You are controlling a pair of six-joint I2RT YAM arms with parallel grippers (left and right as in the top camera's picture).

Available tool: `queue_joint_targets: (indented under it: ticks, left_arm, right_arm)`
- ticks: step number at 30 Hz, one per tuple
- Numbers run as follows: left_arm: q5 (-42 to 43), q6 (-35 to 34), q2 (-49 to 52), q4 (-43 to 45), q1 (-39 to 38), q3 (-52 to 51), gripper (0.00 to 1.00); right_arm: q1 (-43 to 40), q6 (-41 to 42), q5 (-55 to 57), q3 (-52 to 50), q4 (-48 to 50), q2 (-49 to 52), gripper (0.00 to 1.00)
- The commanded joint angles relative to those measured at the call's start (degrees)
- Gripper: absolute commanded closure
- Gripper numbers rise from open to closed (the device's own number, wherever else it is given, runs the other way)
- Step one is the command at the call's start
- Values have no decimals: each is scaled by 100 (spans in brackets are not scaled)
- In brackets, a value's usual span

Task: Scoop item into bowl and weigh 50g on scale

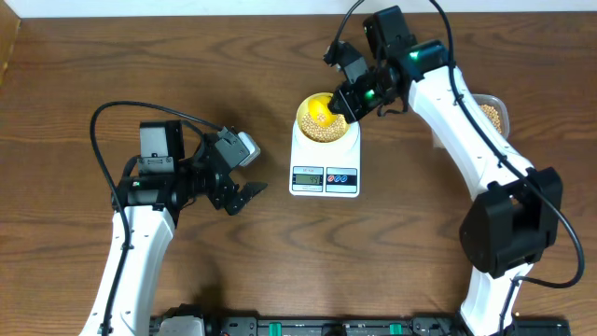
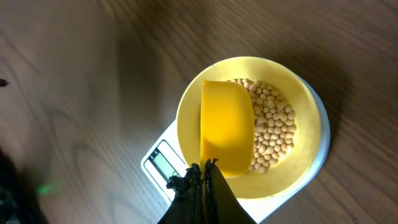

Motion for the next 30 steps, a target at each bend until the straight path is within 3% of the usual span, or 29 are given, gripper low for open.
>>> queue_joint_targets:
  ticks: [1, 30]
  left_arm:
    - [94, -7, -61, -2, 24, -35, 5]
    - [94, -4, -61, -2, 24, -35, 5]
  right_arm:
    - [-92, 63, -326, 155, -11, -68, 99]
    - [-251, -85, -505, 155, -101, -68, 99]
